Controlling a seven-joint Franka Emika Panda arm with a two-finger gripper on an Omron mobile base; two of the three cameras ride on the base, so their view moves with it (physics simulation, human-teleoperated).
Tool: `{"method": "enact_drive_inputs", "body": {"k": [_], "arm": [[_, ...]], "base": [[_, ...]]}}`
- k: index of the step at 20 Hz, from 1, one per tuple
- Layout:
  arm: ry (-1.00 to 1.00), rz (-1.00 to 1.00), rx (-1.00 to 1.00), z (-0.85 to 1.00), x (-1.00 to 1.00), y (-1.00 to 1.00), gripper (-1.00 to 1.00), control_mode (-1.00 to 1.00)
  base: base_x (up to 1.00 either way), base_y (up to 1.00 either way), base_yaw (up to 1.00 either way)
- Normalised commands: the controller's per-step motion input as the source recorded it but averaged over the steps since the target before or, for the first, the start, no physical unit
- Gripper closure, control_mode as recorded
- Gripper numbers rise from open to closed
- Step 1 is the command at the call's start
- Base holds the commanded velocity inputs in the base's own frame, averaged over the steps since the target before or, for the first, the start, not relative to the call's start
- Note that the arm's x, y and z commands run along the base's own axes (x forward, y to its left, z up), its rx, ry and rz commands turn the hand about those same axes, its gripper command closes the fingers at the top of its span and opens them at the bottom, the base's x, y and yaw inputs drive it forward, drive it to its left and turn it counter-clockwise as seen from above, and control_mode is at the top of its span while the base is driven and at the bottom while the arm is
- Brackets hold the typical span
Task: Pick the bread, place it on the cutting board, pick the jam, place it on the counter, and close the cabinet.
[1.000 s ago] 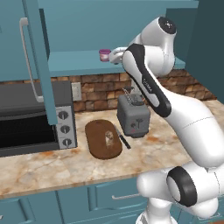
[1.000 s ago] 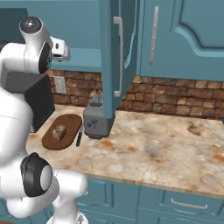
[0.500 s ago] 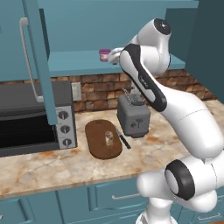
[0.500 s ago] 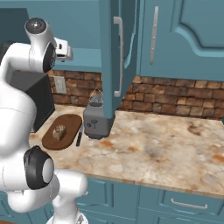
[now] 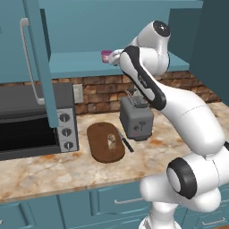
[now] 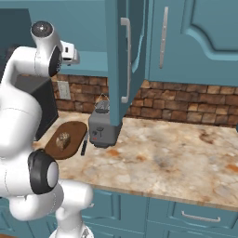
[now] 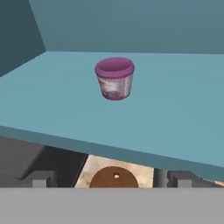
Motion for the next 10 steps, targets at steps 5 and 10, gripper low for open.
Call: {"method": "enact_drive_inputs", "body": {"k": [5, 10], "arm": [[-0.02, 0.00, -0.02, -0.02, 0.17, 0.08, -1.00, -1.00], [-0.07, 0.00, -0.01, -0.02, 0.14, 0.08, -1.00, -1.00]], "base": [[0.00, 0.00, 0.00], [0.00, 0.00, 0.00]]}}
